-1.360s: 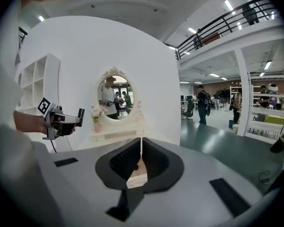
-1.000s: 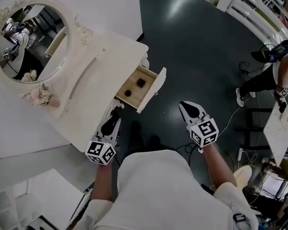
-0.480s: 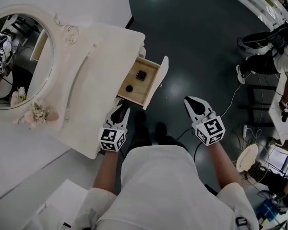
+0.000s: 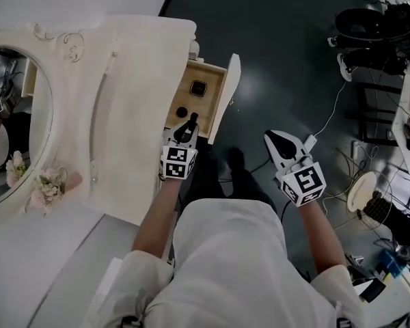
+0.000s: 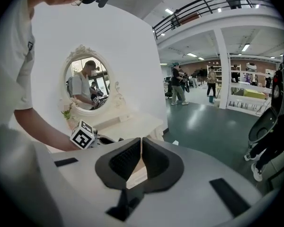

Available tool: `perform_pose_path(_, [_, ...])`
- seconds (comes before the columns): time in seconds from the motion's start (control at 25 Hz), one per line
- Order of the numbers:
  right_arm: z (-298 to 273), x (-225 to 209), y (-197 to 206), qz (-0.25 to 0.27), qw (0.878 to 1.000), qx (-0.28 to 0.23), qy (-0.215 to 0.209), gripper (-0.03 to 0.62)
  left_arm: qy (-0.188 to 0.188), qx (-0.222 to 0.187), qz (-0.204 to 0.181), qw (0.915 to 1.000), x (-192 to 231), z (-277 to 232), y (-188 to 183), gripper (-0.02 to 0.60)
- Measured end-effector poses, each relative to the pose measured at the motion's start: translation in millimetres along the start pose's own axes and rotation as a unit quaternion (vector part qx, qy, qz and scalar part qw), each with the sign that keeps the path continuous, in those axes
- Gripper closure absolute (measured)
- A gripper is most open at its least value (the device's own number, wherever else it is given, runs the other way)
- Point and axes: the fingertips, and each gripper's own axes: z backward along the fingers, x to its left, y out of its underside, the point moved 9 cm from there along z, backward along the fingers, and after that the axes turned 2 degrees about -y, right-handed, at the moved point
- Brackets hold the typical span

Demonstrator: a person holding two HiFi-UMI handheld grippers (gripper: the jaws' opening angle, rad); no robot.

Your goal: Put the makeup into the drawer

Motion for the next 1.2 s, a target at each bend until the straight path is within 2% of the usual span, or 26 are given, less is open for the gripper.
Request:
perform_pose_path(0.2, [-12,-1,16,-0.022,1.0,0.009,0.019,0.563,0.012,0.072,-0.023,0.9971,10,-56,25,0.486])
perform_pose_path(0.36, [-22,-3,23,-0.036,0.999,0.014,0.029,0.563,0.003,0.137,-0.043,0.9896,20,-97,41,0.486])
perform_pose_path(0.64, [-30,1,37,-0.065,0.996,0.028,0.049,0.563,-0.008,0.237,-0.099,0.9663,30,-149,67,0.486])
perform_pose_path(0.76, [-31,3,40,-0.073,0.995,0.034,0.055,0.563,-0.009,0.273,-0.107,0.956,35,-163,77,0.486])
perform_pose_path(1.0, [-32,3,43,-0.08,0.994,0.044,0.062,0.563,0.0,0.327,-0.112,0.9385,41,-181,90,0.486])
perform_pose_path(1.2, [-31,1,44,-0.083,0.993,0.049,0.07,0.563,0.005,0.34,-0.109,0.9339,42,-187,96,0.485])
